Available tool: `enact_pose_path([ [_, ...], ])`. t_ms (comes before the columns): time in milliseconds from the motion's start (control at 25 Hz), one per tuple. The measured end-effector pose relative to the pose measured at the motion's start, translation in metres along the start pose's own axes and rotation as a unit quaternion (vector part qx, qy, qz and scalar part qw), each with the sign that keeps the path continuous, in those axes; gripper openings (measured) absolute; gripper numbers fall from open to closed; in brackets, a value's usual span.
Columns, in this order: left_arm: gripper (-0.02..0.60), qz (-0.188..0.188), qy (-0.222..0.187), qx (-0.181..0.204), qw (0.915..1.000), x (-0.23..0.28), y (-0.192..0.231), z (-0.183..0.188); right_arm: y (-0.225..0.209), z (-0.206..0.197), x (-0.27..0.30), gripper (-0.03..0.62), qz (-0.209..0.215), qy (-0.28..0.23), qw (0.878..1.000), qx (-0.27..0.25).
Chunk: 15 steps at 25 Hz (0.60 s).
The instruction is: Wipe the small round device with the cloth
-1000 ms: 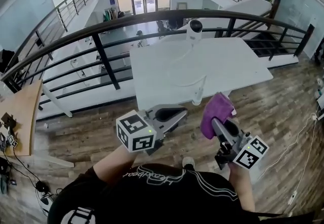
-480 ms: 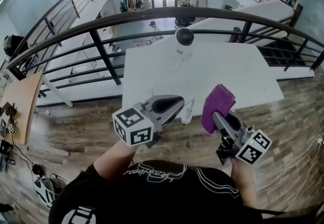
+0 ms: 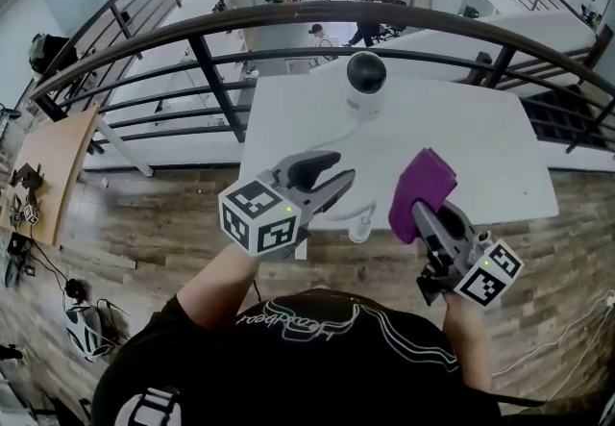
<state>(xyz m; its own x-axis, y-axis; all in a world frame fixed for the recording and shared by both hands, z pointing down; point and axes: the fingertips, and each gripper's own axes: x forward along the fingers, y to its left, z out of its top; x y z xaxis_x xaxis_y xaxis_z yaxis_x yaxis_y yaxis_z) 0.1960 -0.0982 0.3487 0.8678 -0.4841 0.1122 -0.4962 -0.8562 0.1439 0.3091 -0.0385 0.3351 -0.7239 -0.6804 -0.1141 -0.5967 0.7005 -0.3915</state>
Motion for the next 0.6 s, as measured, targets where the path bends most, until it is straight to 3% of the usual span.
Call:
enact_pose_path([
  [320,0.193,0.011,0.015,-0.01,0.9998,0.027,0.056,-0.003,-0.028,-0.003,0.022,0.063,-0.009,-0.001,1.0,0.018],
  [600,0.308,-0.002,-0.016,-0.026,0.9995,0.049,0.081,0.024,-0.042,0.007,0.037,0.063,-0.024,-0.001,0.999,0.024],
])
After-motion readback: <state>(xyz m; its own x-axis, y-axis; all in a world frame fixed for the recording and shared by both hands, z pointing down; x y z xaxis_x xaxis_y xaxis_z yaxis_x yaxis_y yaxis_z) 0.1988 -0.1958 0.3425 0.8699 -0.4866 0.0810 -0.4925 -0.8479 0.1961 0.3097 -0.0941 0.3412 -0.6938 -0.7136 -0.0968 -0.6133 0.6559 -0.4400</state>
